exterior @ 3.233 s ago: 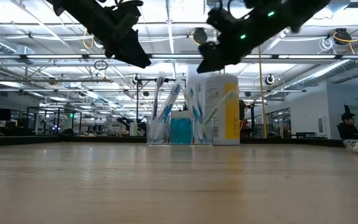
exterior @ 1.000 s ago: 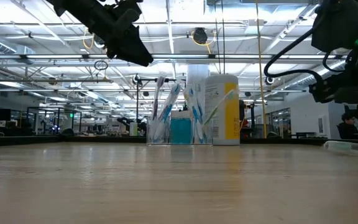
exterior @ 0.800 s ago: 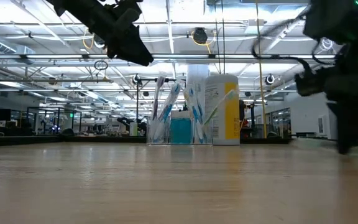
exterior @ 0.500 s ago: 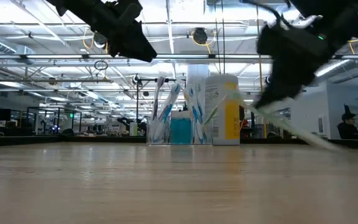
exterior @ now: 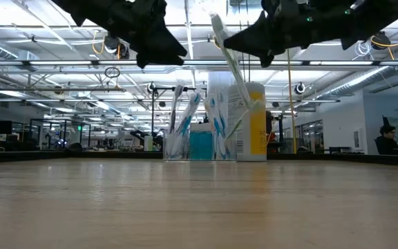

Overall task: Pick & Place toothbrushing station
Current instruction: Put the green toothbrush into the transparent organizer, then put the blue toothbrush into the transparent organizer

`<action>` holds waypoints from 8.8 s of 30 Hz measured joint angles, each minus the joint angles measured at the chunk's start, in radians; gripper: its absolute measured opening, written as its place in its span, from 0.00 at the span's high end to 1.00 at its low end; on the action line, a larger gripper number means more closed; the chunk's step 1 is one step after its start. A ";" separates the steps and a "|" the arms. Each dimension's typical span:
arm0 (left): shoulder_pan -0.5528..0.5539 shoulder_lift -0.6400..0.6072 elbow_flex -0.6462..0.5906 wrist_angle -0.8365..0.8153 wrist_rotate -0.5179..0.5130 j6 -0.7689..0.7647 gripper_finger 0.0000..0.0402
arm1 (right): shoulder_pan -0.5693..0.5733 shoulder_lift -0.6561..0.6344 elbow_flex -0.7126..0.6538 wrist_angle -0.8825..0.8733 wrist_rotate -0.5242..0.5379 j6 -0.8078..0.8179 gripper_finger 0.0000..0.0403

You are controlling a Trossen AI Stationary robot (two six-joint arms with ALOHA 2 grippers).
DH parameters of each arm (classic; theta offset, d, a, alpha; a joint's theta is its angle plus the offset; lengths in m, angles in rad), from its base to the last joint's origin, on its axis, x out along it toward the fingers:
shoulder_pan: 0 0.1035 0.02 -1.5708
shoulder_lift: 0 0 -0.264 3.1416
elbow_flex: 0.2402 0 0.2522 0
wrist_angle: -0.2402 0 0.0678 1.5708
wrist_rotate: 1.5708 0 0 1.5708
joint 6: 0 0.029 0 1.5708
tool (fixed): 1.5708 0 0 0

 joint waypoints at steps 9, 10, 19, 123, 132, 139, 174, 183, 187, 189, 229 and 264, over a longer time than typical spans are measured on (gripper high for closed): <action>-0.013 0.125 0.000 0.263 0.032 -0.002 0.55 | -0.034 0.007 0.000 0.005 -0.072 -0.008 1.00; -0.018 0.138 0.000 0.299 0.032 -0.001 0.55 | -0.034 0.007 0.000 0.006 -0.072 -0.013 1.00; -0.043 0.170 0.000 0.411 0.170 0.029 0.55 | -0.034 0.007 0.000 0.011 -0.072 -0.019 1.00; 0.161 0.200 -0.001 0.205 -0.481 -0.054 0.98 | -0.044 -0.208 0.000 -0.342 0.061 -0.001 0.68; 0.169 0.262 -0.001 0.232 -0.493 -0.098 0.84 | -0.044 -0.208 0.000 -0.342 0.061 -0.001 0.68; 0.179 0.261 -0.001 0.128 -0.491 -0.209 0.81 | -0.044 -0.208 0.000 -0.342 0.061 0.001 0.68; 0.234 0.261 -0.001 0.013 -0.095 0.246 0.63 | -0.044 -0.208 0.000 -0.343 0.060 0.041 0.68; 0.256 0.261 -0.001 0.003 0.029 0.282 0.69 | -0.044 -0.207 -0.001 -0.344 0.060 0.041 0.68; 0.267 0.262 -0.001 -0.003 0.022 0.249 0.69 | -0.044 -0.207 -0.001 -0.355 0.060 0.043 0.68; 0.263 0.262 -0.001 -0.002 0.022 0.235 0.70 | -0.042 -0.207 -0.001 -0.362 0.056 0.086 0.68; 0.097 0.262 -0.002 0.070 0.032 0.263 0.70 | 0.570 0.050 0.228 -1.223 -0.175 1.345 0.81; 0.097 0.261 -0.002 0.159 0.030 0.305 0.70 | 0.637 0.048 -0.232 -0.507 -0.118 1.495 0.72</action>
